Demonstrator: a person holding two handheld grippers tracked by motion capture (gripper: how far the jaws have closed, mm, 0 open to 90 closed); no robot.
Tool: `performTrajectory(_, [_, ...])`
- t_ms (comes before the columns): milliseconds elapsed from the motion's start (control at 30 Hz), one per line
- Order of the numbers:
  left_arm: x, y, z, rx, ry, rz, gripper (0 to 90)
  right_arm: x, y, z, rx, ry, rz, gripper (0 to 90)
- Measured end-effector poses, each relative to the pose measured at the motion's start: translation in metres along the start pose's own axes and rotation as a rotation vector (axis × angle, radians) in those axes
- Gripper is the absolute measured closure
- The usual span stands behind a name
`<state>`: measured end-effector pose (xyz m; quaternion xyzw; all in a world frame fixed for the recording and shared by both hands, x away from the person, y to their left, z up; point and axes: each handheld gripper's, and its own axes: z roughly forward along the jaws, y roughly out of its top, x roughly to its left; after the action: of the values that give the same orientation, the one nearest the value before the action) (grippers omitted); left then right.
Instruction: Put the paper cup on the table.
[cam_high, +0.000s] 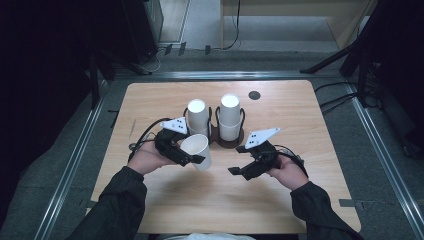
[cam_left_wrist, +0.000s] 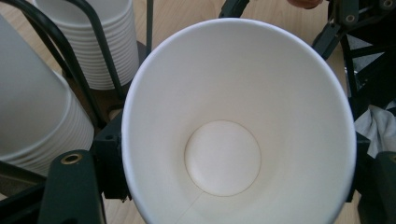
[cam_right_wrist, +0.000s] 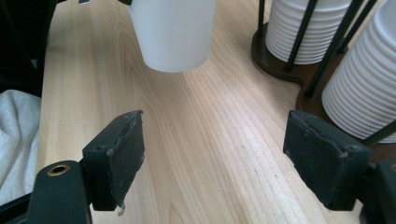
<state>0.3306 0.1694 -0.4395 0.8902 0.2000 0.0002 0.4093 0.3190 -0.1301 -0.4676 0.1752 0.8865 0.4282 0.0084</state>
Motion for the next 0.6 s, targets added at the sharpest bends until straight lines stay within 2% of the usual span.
performTrajectory(367, [0.006,-0.005,-0.006,0.014,0.021,0.002,23.8,-0.003,-0.004,-0.006,0.009,-0.028,-0.035,21.3])
performTrajectory(600, [0.013,-0.013,-0.014,0.008,0.052,-0.022,23.7,-0.008,-0.006,-0.012,0.004,-0.058,-0.036,21.3])
